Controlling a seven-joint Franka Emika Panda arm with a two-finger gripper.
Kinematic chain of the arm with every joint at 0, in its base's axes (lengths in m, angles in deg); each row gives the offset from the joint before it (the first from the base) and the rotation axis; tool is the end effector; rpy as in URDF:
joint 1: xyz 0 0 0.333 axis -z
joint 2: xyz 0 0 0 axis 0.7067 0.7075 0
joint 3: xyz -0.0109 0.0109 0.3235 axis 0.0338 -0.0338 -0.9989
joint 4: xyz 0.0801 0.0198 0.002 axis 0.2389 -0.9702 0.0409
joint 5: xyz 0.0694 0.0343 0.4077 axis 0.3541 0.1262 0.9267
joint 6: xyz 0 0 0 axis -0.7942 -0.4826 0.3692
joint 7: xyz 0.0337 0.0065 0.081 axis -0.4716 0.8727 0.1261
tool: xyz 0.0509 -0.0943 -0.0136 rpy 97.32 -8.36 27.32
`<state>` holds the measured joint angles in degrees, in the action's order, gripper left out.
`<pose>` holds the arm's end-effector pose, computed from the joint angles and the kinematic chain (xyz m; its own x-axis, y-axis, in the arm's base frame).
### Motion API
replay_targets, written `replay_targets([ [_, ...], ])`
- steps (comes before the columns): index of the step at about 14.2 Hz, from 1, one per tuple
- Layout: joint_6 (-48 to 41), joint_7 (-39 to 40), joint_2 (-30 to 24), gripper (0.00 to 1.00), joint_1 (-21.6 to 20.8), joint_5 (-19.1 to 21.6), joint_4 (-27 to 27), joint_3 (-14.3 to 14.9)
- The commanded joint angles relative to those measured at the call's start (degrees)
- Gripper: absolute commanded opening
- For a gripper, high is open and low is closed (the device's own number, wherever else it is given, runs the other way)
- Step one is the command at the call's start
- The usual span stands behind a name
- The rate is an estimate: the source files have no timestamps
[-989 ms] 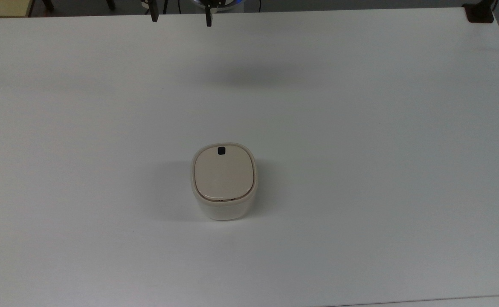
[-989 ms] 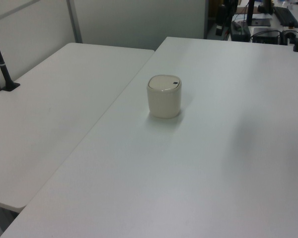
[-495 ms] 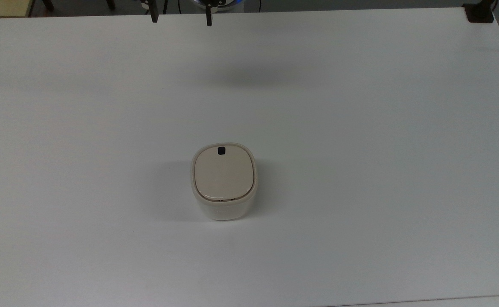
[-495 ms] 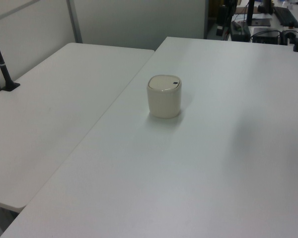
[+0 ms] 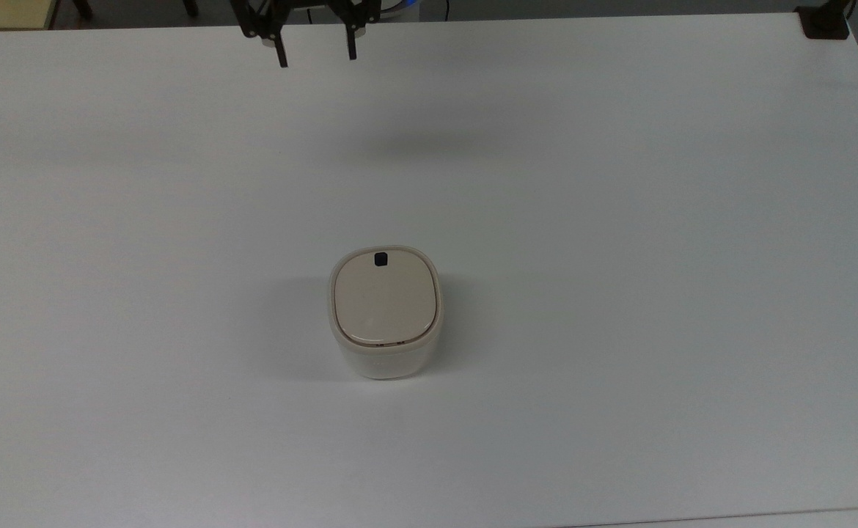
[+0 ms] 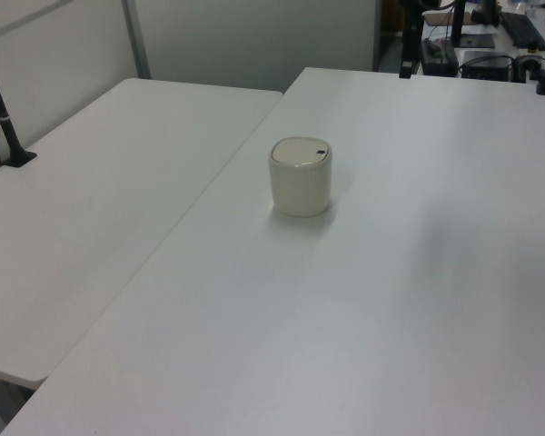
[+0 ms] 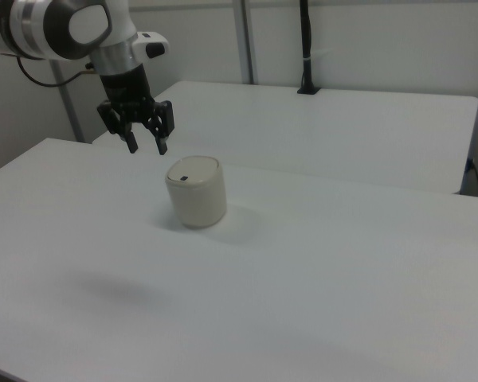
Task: Open the trash bin
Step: 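Move the gripper down over the bin lid toward its dark button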
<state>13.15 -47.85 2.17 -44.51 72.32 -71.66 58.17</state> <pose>0.5887 0.0011 0.6086 0.9736 0.2109 0.0872 0.2091 -0.9775 0.0294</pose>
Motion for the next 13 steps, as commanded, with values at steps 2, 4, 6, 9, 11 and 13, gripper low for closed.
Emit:
replay_targets([
  [2, 8.0, -10.7, 3.5, 0.01, -1.3, 1.3, -0.1, 0.0],
  [4, 13.2, -15.4, 5.6, 0.0, -1.7, 1.1, -0.1, -0.7],
  [6, 19.7, -17.4, 7.2, 0.0, -1.4, 1.2, -1.5, -0.7],
  [9, 24.9, -18.5, 10.1, 0.0, -1.3, 1.6, -1.4, -0.7],
  [11, 30.5, -21.4, 12.2, 0.0, -1.9, 1.8, -2.4, -0.7],
  [13, 34.2, -22.2, 15.1, 0.0, -1.9, 1.8, -2.4, -0.7],
])
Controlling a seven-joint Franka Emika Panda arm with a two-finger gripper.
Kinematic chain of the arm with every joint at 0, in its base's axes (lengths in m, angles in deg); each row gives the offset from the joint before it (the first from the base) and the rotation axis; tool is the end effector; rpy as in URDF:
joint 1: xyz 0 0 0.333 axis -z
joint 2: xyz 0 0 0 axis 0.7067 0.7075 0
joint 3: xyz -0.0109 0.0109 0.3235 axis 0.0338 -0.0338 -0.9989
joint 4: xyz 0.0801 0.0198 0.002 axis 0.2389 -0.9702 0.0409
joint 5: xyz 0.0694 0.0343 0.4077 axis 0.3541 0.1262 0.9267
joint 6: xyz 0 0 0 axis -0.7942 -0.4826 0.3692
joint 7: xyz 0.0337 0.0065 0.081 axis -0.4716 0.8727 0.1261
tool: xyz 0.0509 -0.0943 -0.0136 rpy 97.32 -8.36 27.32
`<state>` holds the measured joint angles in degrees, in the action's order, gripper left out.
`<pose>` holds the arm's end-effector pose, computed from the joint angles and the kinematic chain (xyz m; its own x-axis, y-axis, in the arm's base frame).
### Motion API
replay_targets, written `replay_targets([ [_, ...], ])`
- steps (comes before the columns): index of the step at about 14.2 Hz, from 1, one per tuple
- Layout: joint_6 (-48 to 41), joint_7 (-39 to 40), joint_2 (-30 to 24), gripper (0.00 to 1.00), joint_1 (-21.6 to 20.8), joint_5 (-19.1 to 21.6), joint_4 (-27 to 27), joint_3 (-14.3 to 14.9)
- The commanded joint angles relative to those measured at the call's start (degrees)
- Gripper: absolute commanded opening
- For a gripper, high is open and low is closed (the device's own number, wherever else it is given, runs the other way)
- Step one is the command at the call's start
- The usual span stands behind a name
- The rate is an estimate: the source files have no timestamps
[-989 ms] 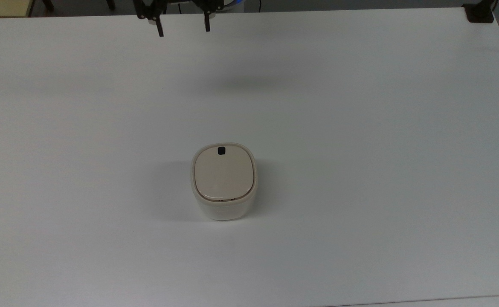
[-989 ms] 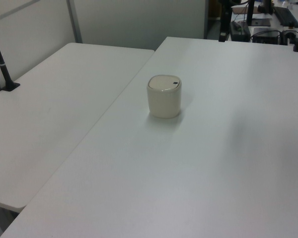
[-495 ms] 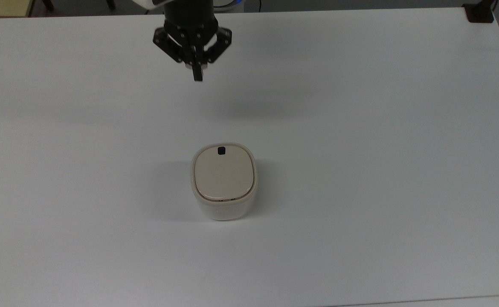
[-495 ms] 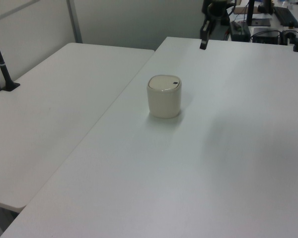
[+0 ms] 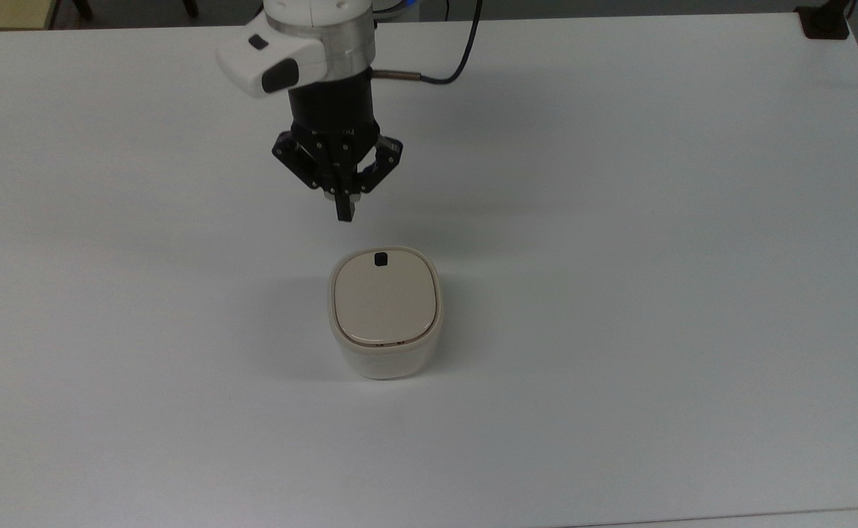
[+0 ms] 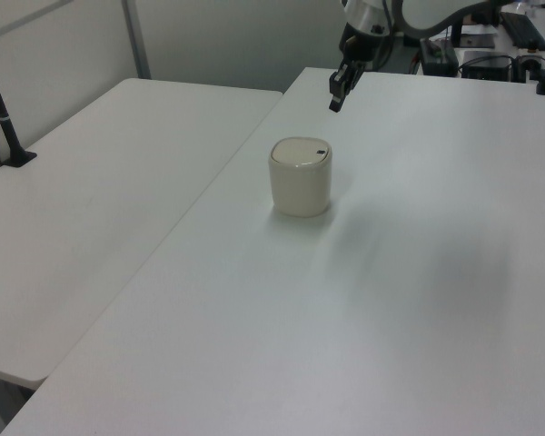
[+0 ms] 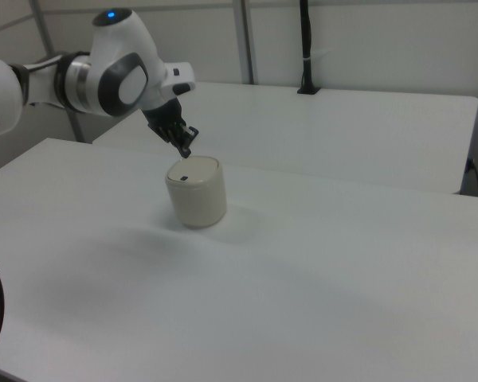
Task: Open the trash bin
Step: 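Move the gripper down over the bin lid toward its dark button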
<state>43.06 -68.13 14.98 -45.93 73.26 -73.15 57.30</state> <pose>0.6810 0.0284 0.5096 0.9298 -0.1121 0.3506 -0.0961 -0.9934 -0.0630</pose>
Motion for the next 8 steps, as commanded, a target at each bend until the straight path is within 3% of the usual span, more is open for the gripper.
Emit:
replay_targets([
  [1, 5.7, -2.3, 3.0, 0.0, -0.5, 0.7, -1.0, 0.1],
  [8, 7.4, -3.6, 5.6, 0.0, -2.1, 0.8, -1.8, -0.1],
])
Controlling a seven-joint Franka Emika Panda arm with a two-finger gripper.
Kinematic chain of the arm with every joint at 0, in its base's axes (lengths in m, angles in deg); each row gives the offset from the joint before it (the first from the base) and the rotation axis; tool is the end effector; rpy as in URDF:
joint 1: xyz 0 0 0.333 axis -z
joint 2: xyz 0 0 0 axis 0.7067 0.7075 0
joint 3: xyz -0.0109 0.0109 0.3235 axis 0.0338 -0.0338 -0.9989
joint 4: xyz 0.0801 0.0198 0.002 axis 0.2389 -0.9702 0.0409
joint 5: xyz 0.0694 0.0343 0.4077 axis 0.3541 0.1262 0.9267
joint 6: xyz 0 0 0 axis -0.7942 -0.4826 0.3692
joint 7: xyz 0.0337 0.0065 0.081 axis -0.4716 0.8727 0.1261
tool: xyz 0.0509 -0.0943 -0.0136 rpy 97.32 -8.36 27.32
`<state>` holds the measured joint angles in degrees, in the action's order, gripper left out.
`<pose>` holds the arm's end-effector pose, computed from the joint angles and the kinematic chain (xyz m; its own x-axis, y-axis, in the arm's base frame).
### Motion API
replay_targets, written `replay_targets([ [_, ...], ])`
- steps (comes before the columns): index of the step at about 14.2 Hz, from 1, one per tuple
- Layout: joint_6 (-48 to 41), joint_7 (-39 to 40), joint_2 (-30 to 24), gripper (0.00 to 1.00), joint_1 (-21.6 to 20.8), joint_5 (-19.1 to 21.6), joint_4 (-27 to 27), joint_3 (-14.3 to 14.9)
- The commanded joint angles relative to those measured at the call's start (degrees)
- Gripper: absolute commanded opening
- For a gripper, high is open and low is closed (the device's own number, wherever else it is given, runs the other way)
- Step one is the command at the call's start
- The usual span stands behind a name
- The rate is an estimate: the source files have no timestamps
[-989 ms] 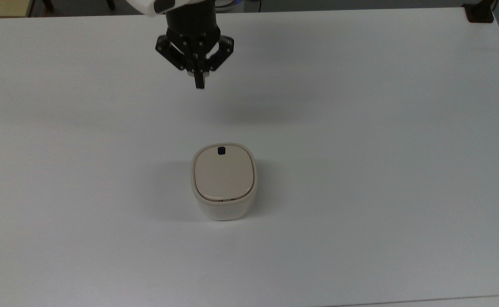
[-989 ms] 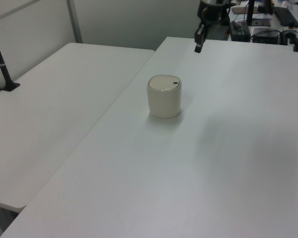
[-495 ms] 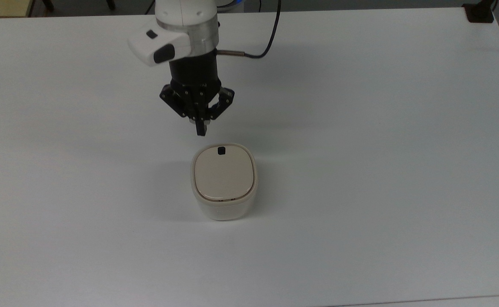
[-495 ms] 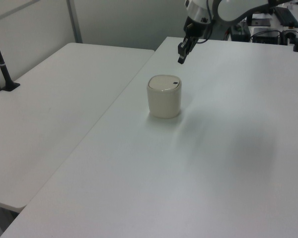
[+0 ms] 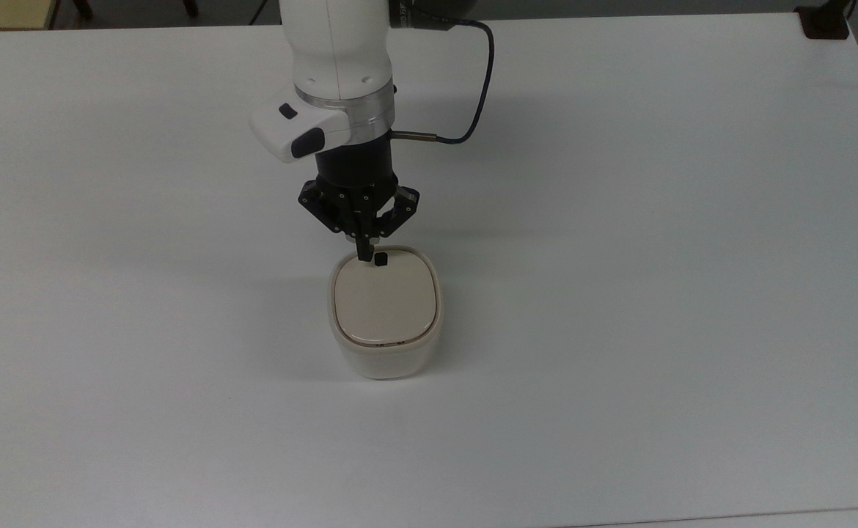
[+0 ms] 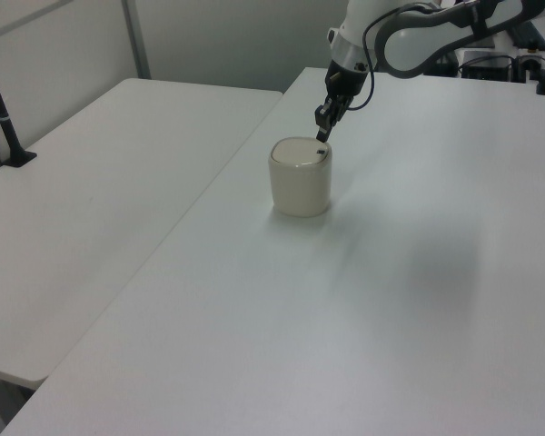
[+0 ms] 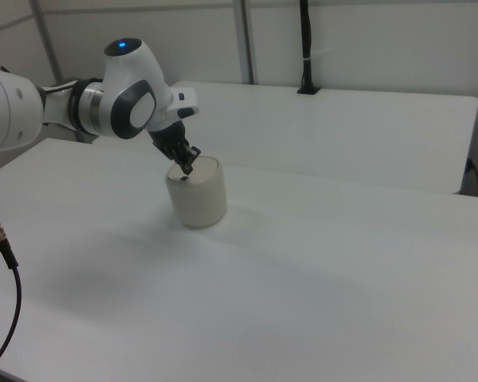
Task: Open the trash bin
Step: 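Press the dark button on the bin lid with the gripper fingertips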
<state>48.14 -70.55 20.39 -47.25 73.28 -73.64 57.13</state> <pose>0.6989 0.0467 0.4505 0.9334 -0.1319 0.3338 -0.1119 -0.9906 -0.0786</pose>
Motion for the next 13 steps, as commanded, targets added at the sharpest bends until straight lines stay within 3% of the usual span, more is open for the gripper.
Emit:
replay_targets([
  [1, 2.3, -1.1, 0.7, 0.0, -0.8, 0.7, -1.3, 0.1],
  [8, 3.4, -0.9, 1.3, 0.0, -0.9, 0.2, -1.2, -0.1],
  [11, -3.7, -0.6, -2.2, 0.0, -0.3, 0.4, 0.2, -0.1],
  [12, -6.7, -0.6, -3.2, 0.03, 0.1, 0.5, 0.8, -0.1],
  [13, -11.4, -0.6, -4.8, 0.21, 0.5, 0.6, 2.2, -0.1],
])
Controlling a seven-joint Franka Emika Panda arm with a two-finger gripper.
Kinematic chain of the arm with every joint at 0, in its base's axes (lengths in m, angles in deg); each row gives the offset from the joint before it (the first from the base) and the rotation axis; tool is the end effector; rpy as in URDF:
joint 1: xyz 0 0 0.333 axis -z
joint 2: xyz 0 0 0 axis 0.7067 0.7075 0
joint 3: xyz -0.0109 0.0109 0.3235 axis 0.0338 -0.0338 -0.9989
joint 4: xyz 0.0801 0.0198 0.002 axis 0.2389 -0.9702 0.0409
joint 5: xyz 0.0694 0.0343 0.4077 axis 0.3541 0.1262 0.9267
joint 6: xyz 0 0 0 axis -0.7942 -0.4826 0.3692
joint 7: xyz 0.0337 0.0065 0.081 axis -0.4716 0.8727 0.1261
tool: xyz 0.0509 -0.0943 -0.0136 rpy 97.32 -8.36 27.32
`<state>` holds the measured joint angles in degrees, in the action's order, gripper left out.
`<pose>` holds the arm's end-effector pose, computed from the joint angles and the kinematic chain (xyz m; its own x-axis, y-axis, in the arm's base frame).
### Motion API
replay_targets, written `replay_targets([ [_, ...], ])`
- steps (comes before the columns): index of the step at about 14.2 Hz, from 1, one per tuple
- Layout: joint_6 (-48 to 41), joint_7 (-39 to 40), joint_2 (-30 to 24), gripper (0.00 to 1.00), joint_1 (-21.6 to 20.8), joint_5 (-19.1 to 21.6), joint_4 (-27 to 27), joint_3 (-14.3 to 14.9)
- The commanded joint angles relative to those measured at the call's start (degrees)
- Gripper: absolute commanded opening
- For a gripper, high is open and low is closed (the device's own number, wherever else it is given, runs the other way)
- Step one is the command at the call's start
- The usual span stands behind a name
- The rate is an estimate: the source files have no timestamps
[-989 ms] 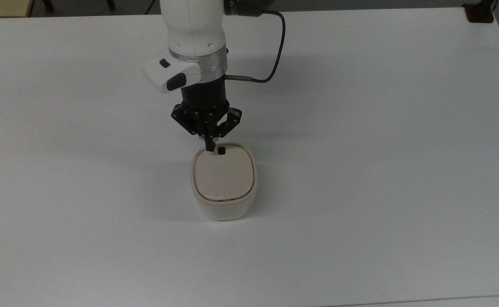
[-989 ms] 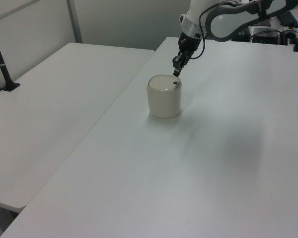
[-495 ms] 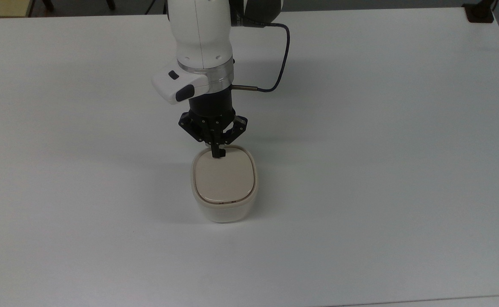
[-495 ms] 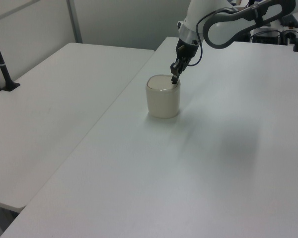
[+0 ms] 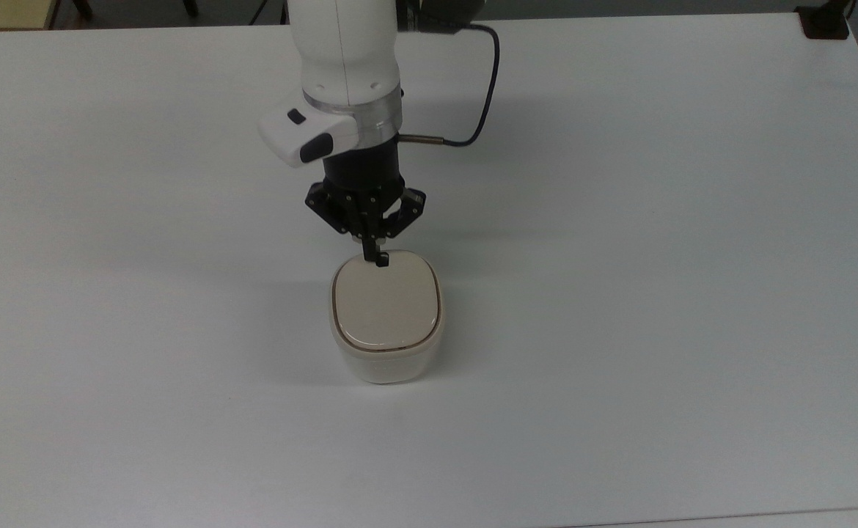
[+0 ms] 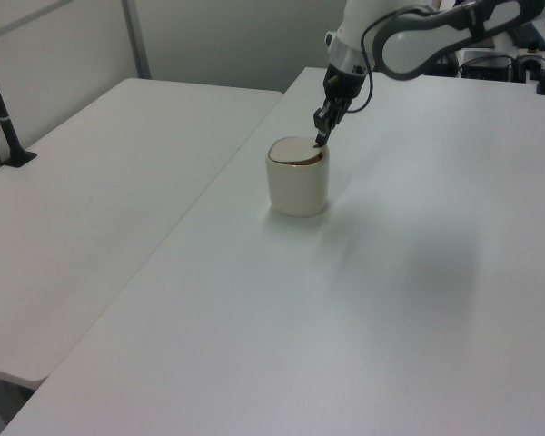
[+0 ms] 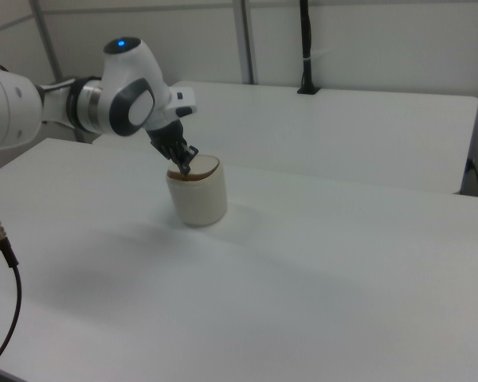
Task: Open the trash bin
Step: 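Press the dark button on the bin lid with the gripper fingertips, then lift the gripper up and away from the opened bin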
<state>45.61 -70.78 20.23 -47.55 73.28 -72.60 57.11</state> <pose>0.6981 0.0505 0.4567 0.9412 -0.1297 0.3120 -0.1115 -0.9909 -0.0758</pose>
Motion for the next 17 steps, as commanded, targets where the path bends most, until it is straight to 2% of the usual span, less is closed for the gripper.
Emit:
replay_targets([
  [1, -12.0, -0.4, -5.6, 0.43, 1.2, 0.7, 1.9, -0.1],
  [2, -14.8, -0.4, -6.8, 0.65, 1.4, 0.7, 2.4, -0.1],
  [4, -19.3, -0.6, -9.1, 0.91, 1.8, 0.6, 2.7, -0.1],
  [5, -21.5, -0.7, -10.4, 0.97, 1.9, 0.6, 2.9, 0.0],
  [6, -23.8, -0.6, -11.6, 1.0, 1.9, 0.5, 3.0, 0.0],
  [13, -36.5, -0.1, -18.5, 1.0, 1.8, 0.8, 2.6, 0.7],
  [16, -36.6, 1.0, -19.2, 1.0, 1.4, 0.8, 1.7, 1.1],
  [17, -36.4, 2.6, -19.2, 1.0, 0.4, 0.8, 1.7, 2.3],
])
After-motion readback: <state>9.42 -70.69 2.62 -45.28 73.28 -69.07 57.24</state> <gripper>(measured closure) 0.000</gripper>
